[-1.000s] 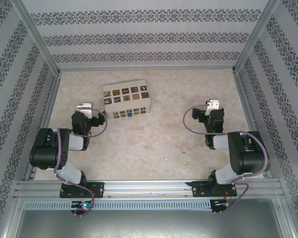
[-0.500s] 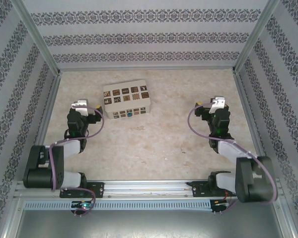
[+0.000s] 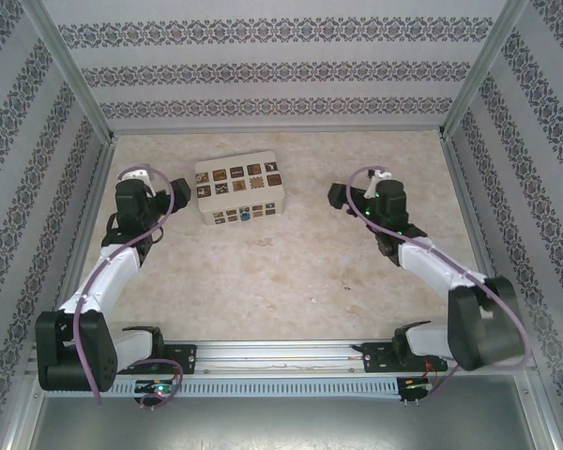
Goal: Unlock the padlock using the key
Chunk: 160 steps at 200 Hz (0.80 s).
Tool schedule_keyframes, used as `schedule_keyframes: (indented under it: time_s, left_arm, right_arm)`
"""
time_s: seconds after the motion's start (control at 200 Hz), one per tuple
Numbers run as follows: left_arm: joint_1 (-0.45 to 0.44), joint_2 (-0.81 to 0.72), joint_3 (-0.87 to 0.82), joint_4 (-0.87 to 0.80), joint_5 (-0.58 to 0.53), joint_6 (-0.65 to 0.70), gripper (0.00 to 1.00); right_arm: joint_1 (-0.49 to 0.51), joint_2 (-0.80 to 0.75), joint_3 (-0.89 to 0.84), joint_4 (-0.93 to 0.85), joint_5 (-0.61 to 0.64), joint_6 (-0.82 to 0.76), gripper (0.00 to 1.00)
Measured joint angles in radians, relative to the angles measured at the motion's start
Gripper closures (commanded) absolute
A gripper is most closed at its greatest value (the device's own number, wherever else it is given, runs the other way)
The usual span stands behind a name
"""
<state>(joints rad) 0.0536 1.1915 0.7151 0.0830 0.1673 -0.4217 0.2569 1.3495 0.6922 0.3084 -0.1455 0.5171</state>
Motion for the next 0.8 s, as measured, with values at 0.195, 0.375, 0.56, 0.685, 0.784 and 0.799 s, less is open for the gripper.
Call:
schedule_keyframes:
  time_s: [0.195, 0.375, 0.56, 0.685, 0.784, 0.799]
  left_arm:
    - [0.0, 0.092, 0.023, -0.045, 0.132, -0.131, 0.01]
    - [0.0, 0.159, 0.023, -0.007, 0.201, -0.215, 0.01]
    - [0.0, 0.225, 0.024, 0.061, 0.253, -0.26, 0.0]
    - [0.0, 0.299, 0.046, 0.101, 0.299, -0.29, 0.06]
    - [0.0, 0.365, 0.075, 0.136, 0.343, -0.312, 0.11]
    - [-0.001, 0.374, 0.08, 0.14, 0.351, -0.314, 0.12]
  right_arm:
    - [0.085, 0.219, 0.188, -0.013, -0.049, 0.085, 0.02]
    - [0.106, 0.381, 0.321, -0.012, -0.096, 0.143, 0.01]
    - [0.117, 0.504, 0.418, -0.013, -0.142, 0.181, 0.02]
    - [0.121, 0.585, 0.487, -0.013, -0.186, 0.208, 0.02]
    - [0.129, 0.639, 0.534, -0.013, -0.213, 0.222, 0.02]
    - [0.131, 0.645, 0.539, -0.013, -0.215, 0.224, 0.02]
